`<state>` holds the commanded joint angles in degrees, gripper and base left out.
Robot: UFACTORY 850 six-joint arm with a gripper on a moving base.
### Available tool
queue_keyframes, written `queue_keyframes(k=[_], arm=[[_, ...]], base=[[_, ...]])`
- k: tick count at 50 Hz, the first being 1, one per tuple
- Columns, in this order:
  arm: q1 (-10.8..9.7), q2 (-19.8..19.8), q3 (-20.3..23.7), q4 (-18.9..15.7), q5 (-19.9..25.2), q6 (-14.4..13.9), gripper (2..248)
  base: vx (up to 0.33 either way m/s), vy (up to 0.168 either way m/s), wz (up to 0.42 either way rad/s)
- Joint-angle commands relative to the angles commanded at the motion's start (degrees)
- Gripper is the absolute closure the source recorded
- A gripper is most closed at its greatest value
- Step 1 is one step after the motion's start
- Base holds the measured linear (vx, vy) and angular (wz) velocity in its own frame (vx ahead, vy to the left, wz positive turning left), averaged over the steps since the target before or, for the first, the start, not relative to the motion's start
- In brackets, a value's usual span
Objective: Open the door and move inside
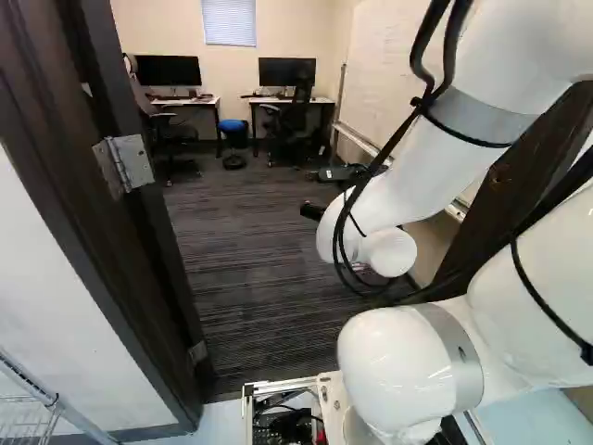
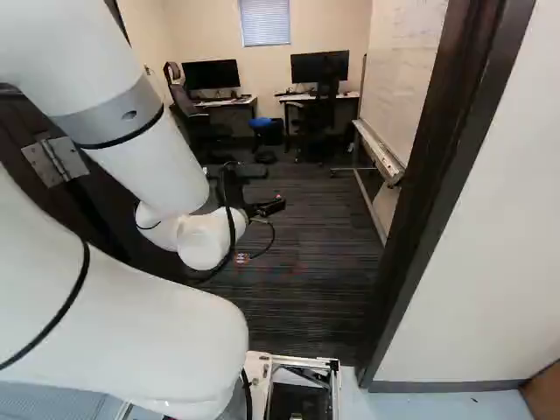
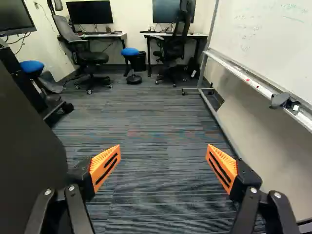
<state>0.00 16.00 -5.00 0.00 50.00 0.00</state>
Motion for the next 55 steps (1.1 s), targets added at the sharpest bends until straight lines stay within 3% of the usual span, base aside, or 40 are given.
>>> queue_keyframes(k=[55], arm=[[0.0, 0.0, 0.0, 0.0, 0.0, 0.0, 3]], base=[[0.182, 0.005, -0.011]])
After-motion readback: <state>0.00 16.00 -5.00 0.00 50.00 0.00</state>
